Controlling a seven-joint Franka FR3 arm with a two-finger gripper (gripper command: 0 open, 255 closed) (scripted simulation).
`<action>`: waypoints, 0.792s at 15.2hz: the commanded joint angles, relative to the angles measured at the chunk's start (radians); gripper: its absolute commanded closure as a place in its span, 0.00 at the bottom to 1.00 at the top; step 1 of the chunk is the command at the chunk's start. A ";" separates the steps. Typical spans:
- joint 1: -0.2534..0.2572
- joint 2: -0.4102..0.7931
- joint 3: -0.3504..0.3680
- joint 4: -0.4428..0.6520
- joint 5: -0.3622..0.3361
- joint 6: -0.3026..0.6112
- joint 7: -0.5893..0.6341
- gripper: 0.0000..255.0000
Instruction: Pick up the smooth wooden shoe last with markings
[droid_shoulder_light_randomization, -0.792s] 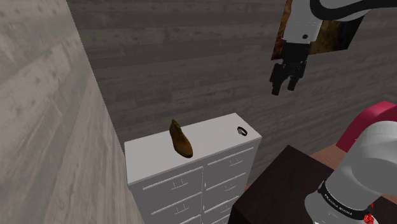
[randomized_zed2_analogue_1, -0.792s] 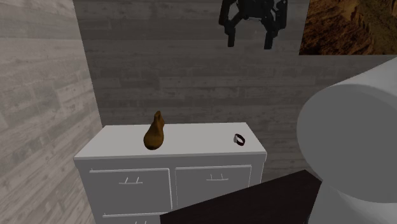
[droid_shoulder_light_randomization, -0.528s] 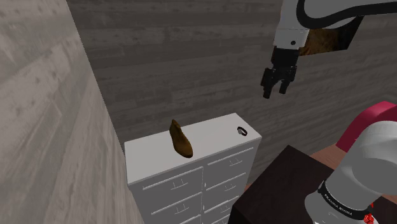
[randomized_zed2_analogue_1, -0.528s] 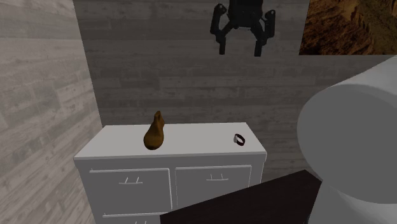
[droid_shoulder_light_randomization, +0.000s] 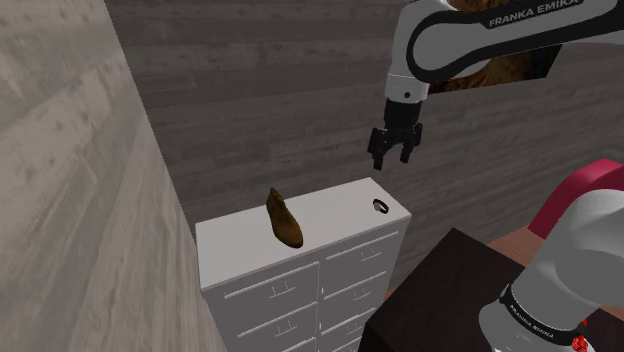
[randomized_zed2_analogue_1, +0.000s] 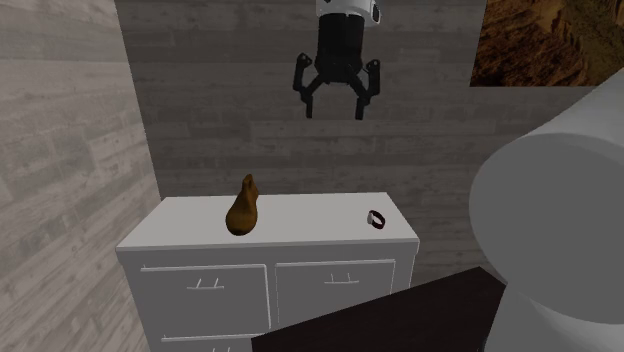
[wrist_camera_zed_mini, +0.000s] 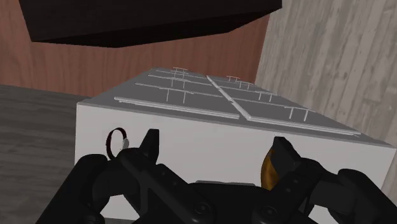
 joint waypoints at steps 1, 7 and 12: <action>0.007 0.080 0.019 0.026 0.010 0.060 0.024 0.00; 0.021 0.305 0.061 0.120 0.015 0.199 0.087 0.00; 0.034 0.498 0.085 0.234 0.000 0.284 0.144 0.00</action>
